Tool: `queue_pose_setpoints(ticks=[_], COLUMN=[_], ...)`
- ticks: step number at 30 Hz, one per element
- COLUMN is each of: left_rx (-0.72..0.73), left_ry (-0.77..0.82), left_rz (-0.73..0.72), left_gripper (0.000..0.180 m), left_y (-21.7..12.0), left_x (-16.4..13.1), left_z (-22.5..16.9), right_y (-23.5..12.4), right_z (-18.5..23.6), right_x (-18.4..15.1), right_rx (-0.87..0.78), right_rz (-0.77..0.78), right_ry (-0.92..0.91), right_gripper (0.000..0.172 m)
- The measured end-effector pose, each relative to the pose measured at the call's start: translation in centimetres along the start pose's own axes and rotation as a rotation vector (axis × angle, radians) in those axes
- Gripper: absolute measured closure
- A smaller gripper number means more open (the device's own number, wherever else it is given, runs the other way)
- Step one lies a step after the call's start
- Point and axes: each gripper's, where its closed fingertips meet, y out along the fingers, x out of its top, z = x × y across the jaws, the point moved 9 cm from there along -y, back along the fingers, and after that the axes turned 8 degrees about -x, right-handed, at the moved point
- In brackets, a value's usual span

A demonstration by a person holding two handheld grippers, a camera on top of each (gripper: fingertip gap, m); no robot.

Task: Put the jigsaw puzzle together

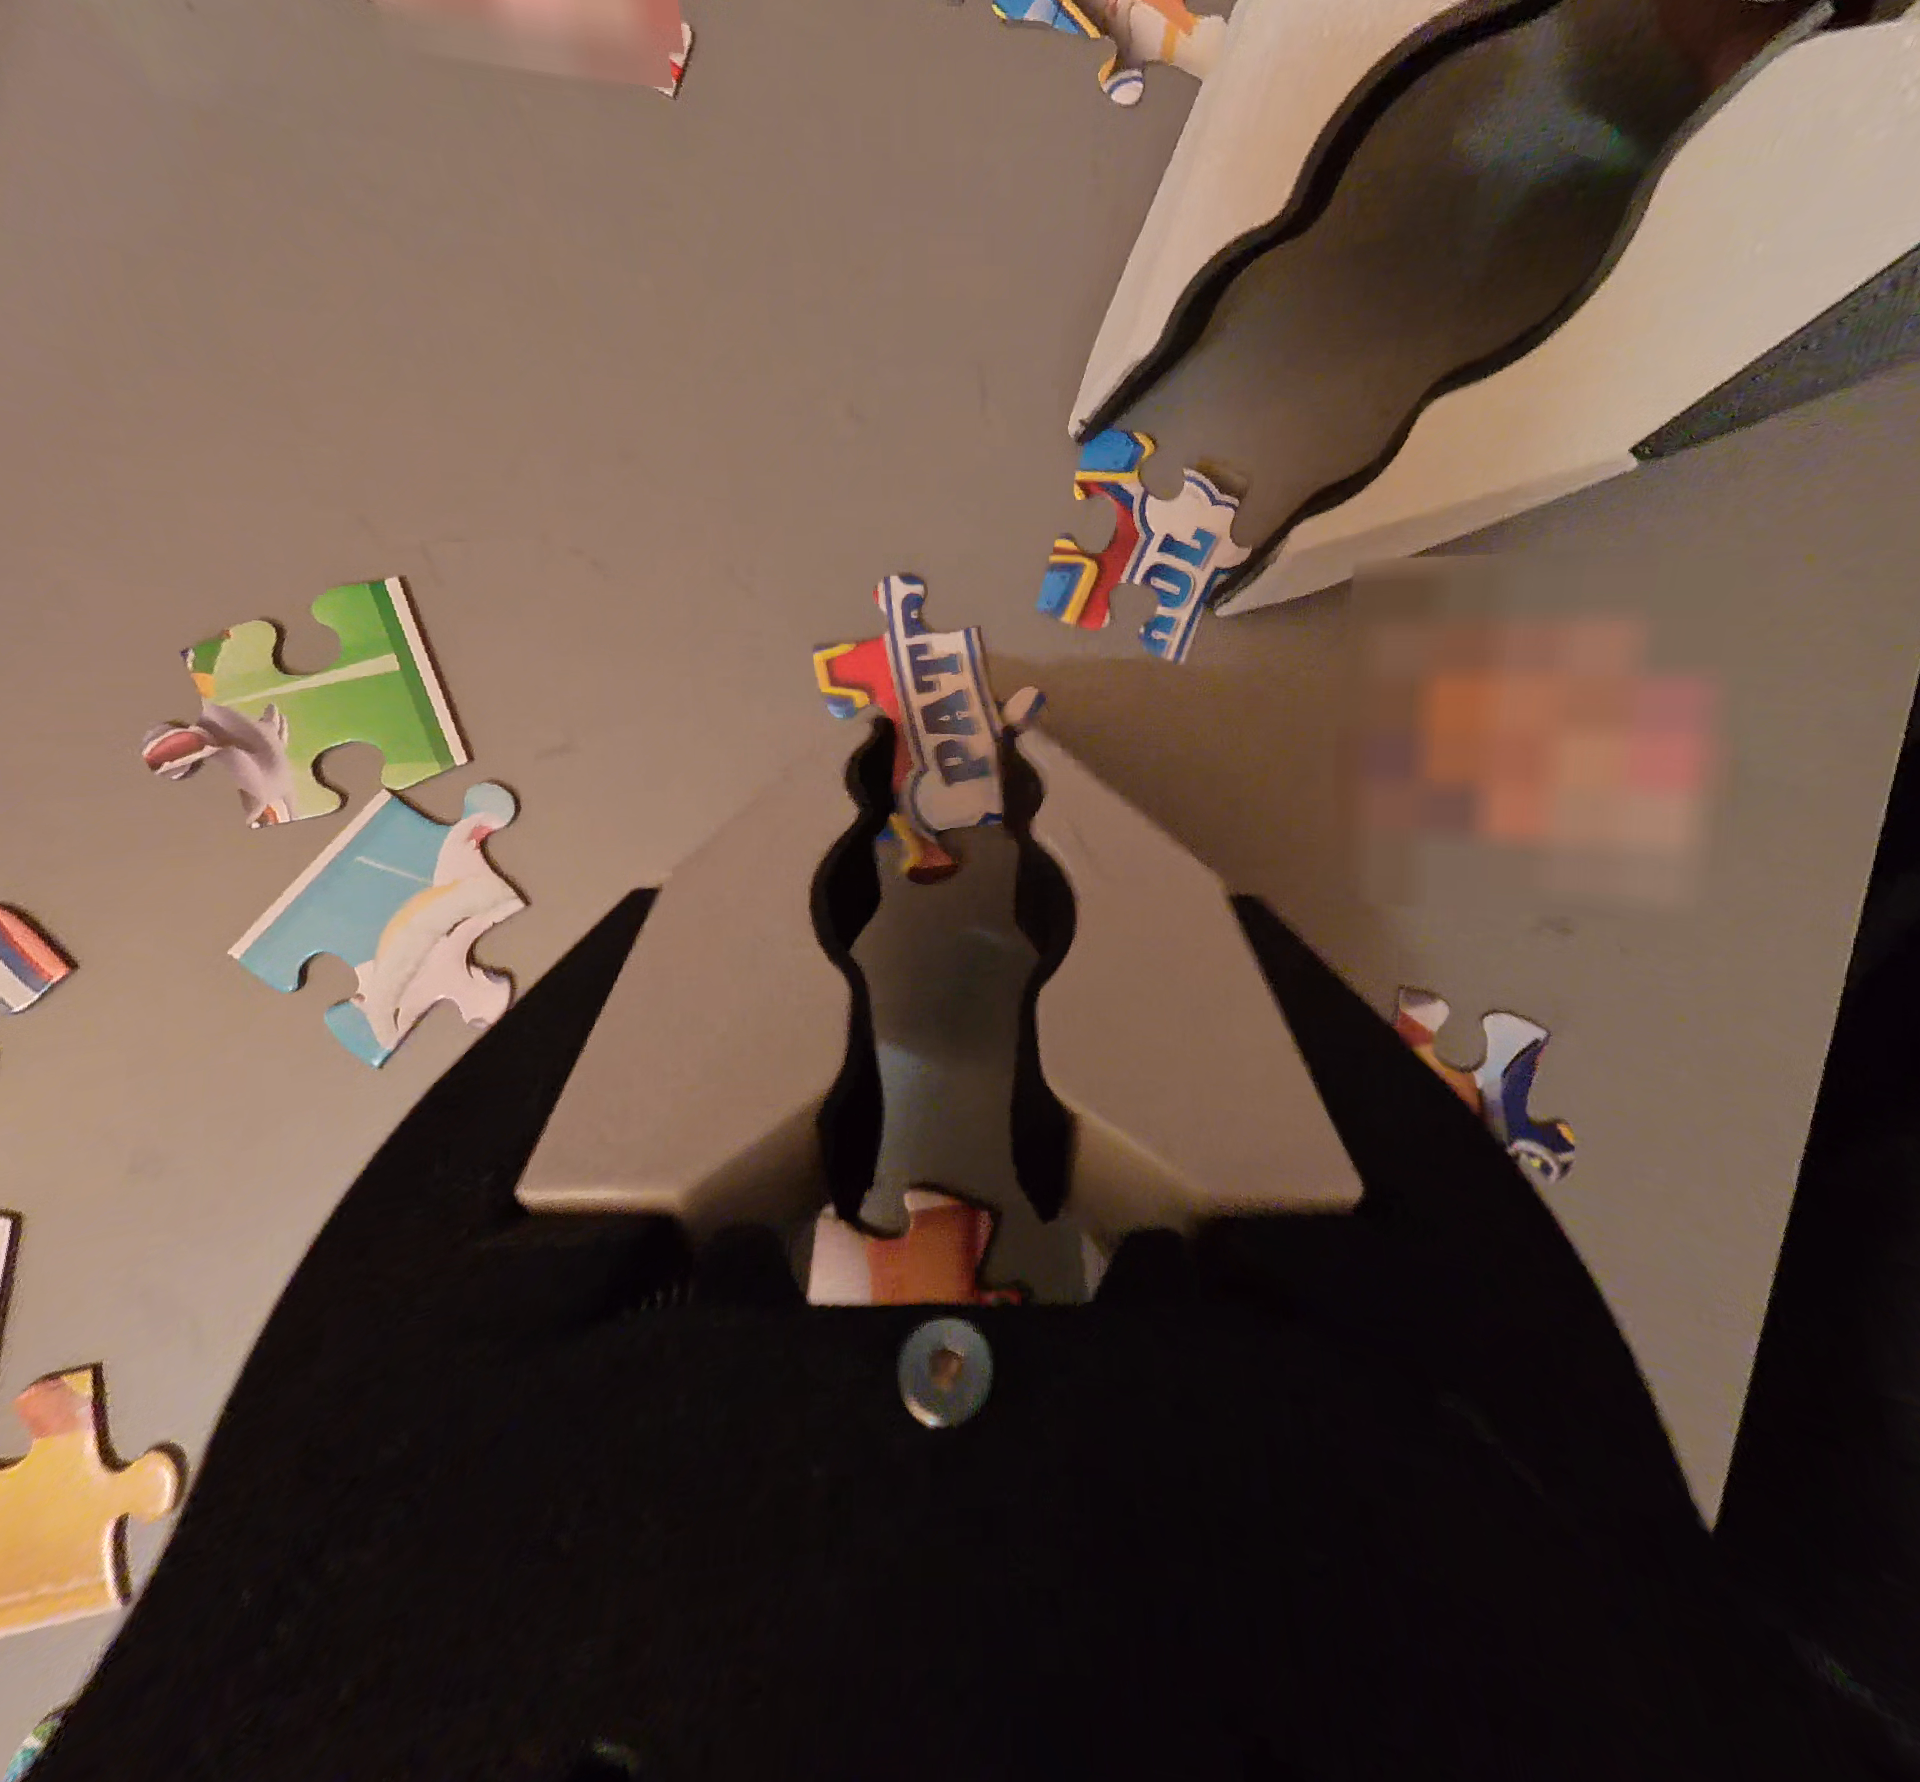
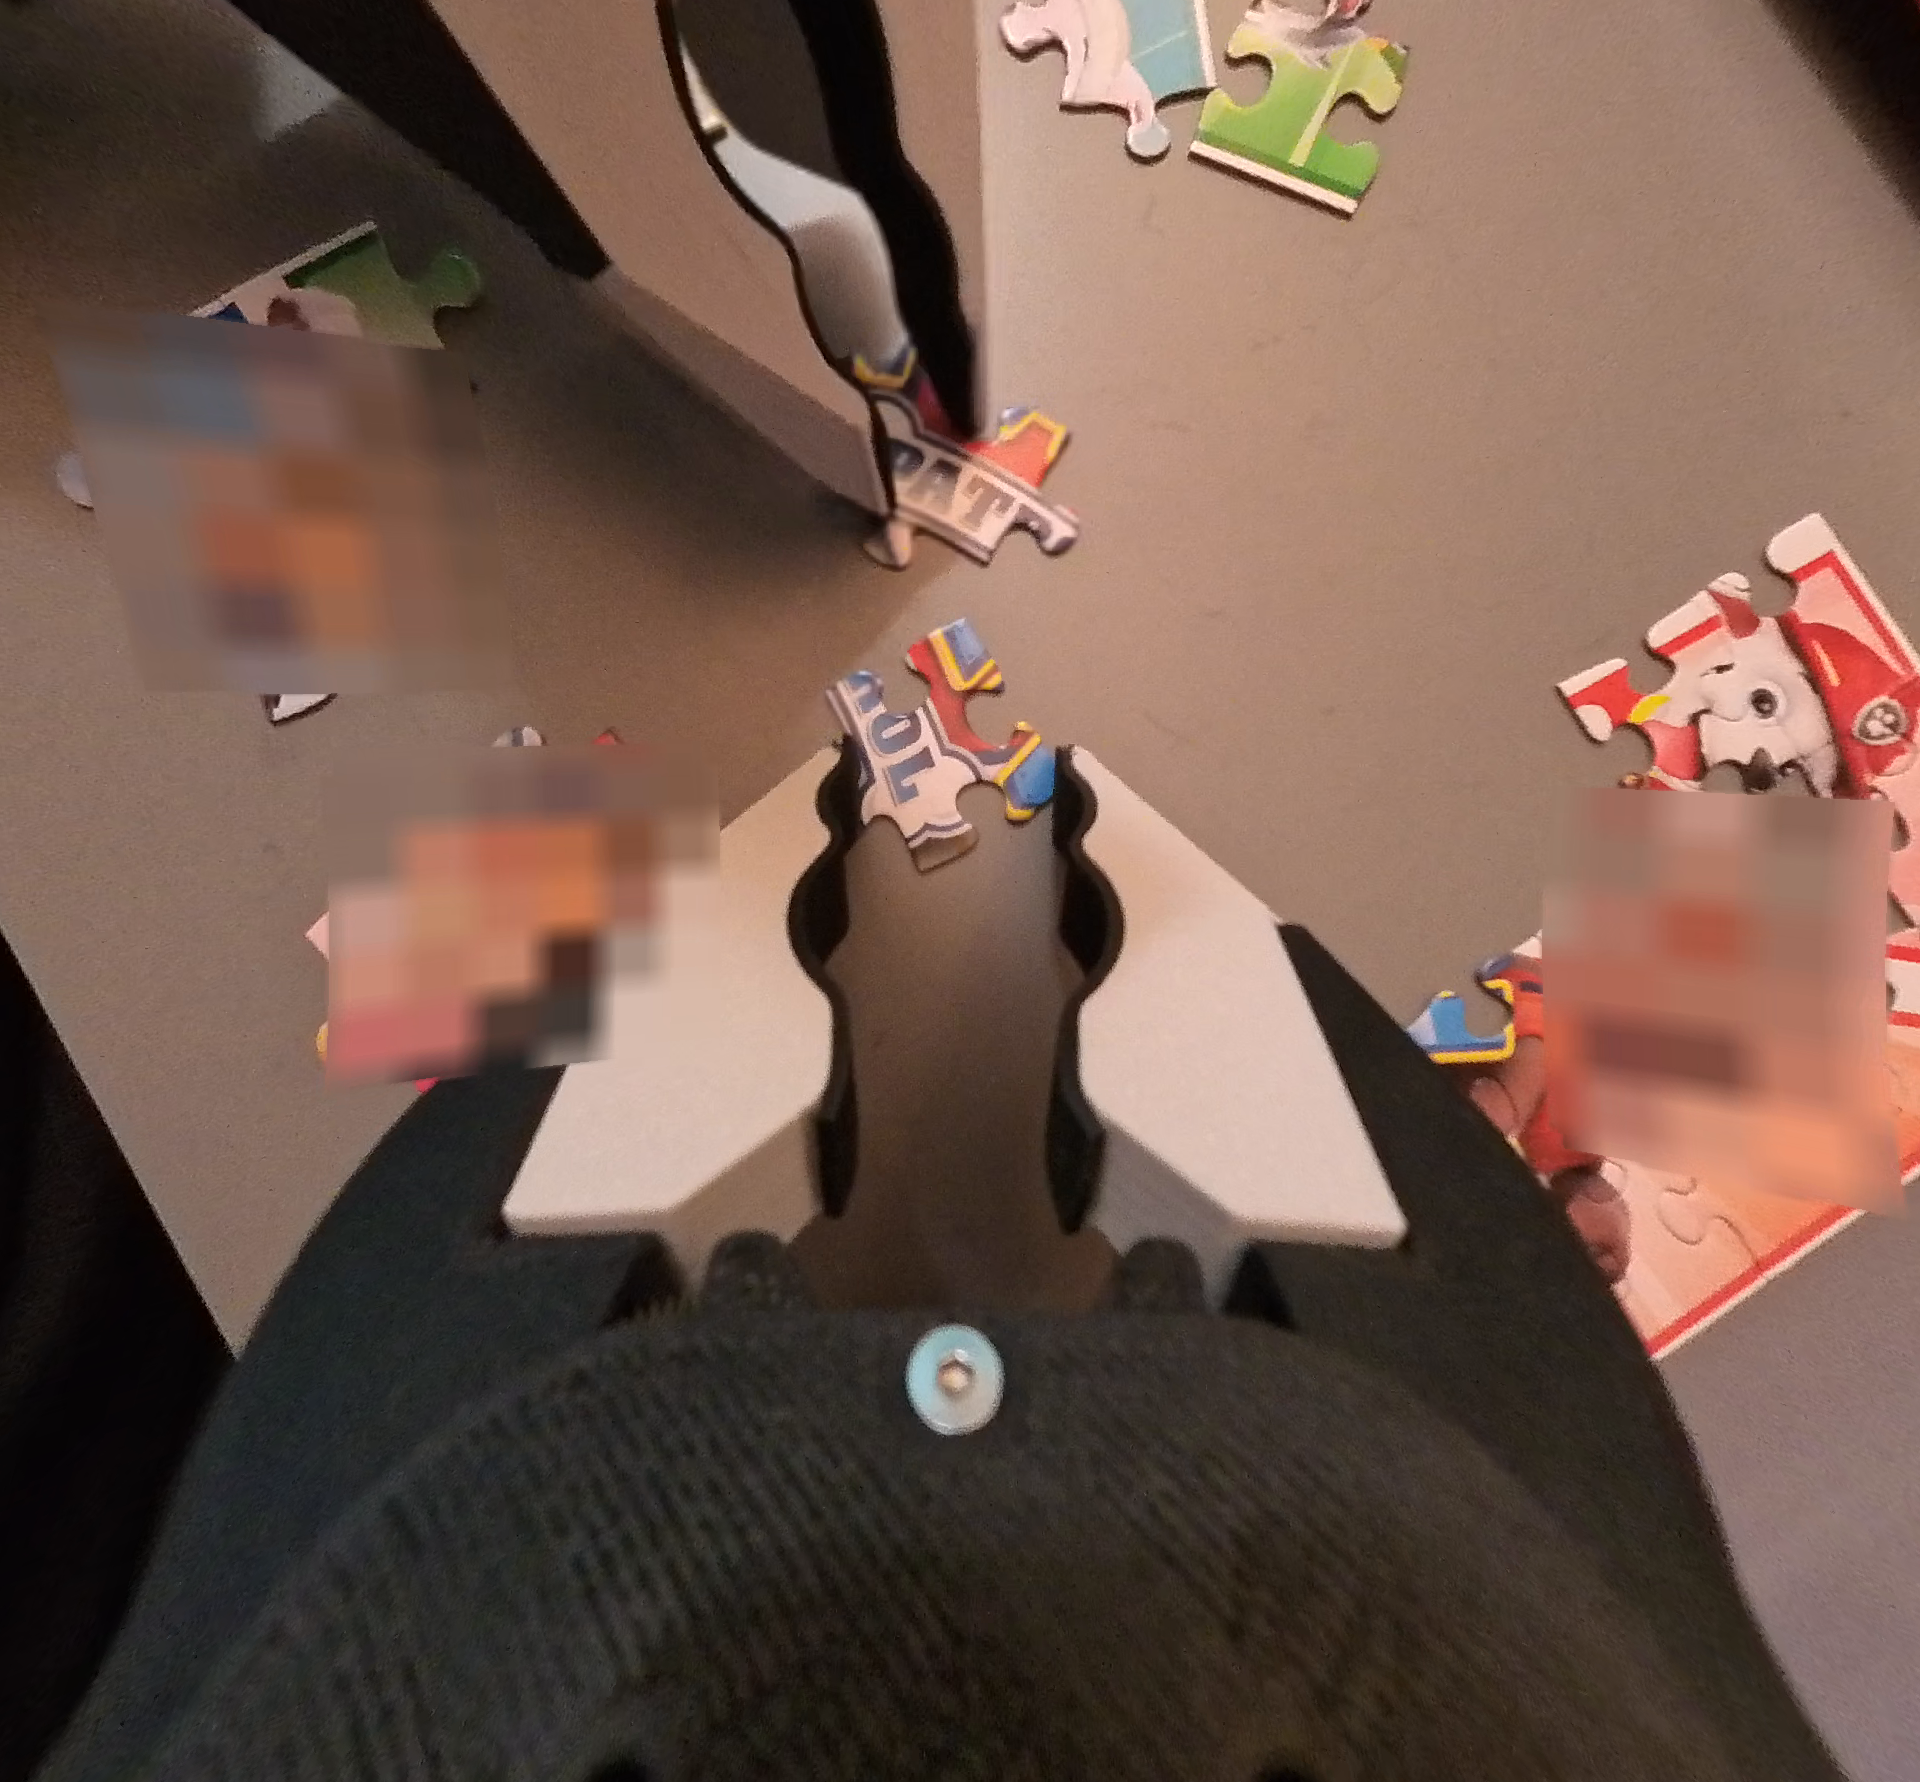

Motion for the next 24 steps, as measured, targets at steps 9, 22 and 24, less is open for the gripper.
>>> queue_pose_setpoints(ticks=[9, 22, 24], left_rx=[-0.076, -0.186, -0.184], left_ry=[0.052, 0.137, 0.139], left_rz=[0.027, -0.004, 0.016], left_gripper=[0.164, 0.164, 0.164], left_y=[-0.3, -0.2, 0.1], left_x=[-0.5, 0.0, -0.1], left_z=[-0.7, -2.4, -2.5], right_y=[-0.1, -0.1, -0.1], right_z=[0.1, 0.4, 0.5], right_x=[0.1, -0.2, -0.1], right_rx=[-0.029, 0.001, 0.008], right_rz=[0.003, -0.011, -0.013], right_ry=[-0.012, 0.000, -0.007], right_gripper=[0.135, 0.134, 0.134])
